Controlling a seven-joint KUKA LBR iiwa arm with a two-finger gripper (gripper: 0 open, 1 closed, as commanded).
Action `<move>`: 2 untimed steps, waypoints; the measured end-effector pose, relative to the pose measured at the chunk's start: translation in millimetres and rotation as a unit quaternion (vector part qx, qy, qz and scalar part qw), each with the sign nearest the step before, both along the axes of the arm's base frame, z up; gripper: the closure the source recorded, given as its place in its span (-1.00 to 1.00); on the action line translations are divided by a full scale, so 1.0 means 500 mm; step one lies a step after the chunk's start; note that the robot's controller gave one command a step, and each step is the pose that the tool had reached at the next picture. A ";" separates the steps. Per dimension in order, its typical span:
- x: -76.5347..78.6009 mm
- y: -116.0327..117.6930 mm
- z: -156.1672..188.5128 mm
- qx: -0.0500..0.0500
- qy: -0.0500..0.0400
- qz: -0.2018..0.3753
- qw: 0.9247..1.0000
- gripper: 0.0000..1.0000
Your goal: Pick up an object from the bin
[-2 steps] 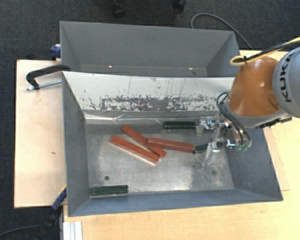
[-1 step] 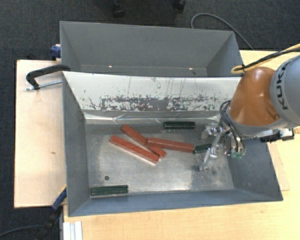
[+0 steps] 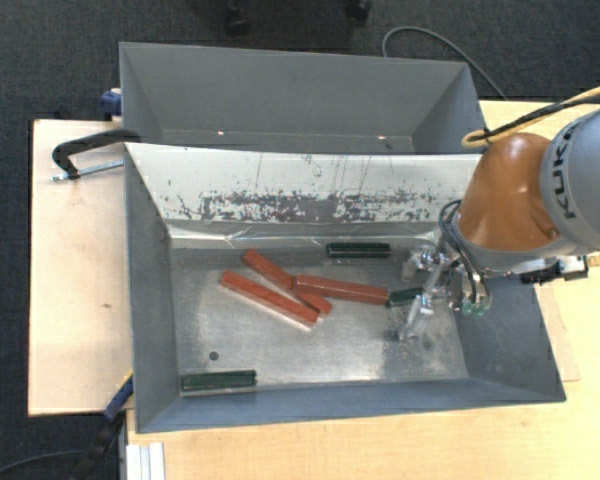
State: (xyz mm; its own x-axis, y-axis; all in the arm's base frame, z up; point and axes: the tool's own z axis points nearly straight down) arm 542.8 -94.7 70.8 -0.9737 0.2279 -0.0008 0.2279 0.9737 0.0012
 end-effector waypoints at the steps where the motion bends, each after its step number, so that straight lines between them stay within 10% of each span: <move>1: 0.000 0.000 0.000 0.000 0.000 0.000 1.000 1.00; 2: 0.004 0.001 0.050 -0.001 -0.003 0.001 1.000 1.00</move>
Offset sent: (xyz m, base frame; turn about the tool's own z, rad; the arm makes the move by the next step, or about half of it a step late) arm 0.0000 0.0000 0.0000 0.0000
